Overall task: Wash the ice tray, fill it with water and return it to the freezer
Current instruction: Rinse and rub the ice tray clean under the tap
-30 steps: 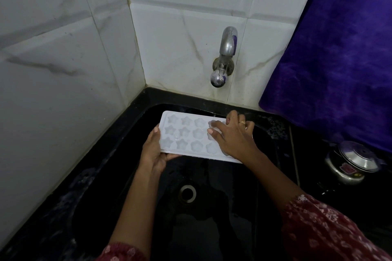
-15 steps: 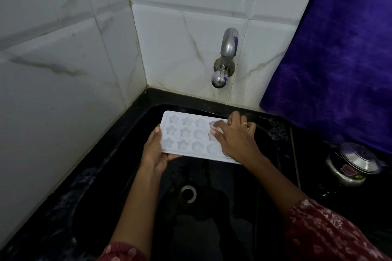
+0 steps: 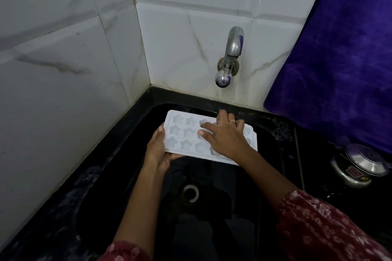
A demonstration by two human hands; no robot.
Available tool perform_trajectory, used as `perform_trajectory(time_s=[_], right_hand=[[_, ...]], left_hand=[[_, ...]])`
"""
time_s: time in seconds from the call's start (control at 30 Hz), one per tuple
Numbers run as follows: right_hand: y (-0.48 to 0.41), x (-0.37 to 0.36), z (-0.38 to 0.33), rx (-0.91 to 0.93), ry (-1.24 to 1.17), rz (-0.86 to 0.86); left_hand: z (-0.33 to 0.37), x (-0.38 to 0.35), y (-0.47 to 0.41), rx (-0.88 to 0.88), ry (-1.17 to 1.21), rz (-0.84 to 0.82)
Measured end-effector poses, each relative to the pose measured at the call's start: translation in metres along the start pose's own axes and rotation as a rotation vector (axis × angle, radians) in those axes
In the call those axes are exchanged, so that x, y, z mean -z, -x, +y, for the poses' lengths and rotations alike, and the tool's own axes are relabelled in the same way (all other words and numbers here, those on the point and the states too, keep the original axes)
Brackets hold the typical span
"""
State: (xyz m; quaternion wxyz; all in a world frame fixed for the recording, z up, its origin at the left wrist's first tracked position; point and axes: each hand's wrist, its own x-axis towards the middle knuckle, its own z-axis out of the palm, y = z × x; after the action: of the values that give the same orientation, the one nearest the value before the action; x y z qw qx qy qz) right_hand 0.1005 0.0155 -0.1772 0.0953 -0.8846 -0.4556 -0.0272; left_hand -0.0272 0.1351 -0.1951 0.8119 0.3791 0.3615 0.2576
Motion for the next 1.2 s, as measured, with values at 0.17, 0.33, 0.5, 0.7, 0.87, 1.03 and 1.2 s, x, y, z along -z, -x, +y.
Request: perform_trajectory(time_s=[0.17, 0.33, 0.5, 0.7, 0.87, 1.03, 1.2], right_hand=[[-0.001, 0.004, 0.003, -0.011, 0.097, 0.017], [-0.004, 0.003, 0.0, -0.022, 0.052, 0.025], [-0.004, -0.001, 0.0, -0.015, 0.023, 0.007], [-0.007, 0.006, -0.01, 0.006, 0.031, 0.119], [-0.013, 0.006, -0.02, 0.079, 0.043, -0.003], [-0.017, 0.006, -0.024, 0.07, 0.029, -0.04], [-0.017, 0.007, -0.02, 0.062, 0.056, -0.046]], left_hand=[[-0.002, 0.001, -0.002, 0.007, 0.013, -0.002], [-0.002, -0.001, -0.003, 0.005, 0.003, 0.001], [-0.001, -0.002, -0.004, 0.007, -0.01, 0.01], [0.0, -0.002, -0.003, -0.001, -0.015, 0.002], [0.001, -0.003, -0.003, 0.006, -0.009, 0.001], [0.001, -0.004, -0.001, 0.025, 0.018, 0.006], [-0.001, -0.003, -0.001, 0.035, 0.02, 0.017]])
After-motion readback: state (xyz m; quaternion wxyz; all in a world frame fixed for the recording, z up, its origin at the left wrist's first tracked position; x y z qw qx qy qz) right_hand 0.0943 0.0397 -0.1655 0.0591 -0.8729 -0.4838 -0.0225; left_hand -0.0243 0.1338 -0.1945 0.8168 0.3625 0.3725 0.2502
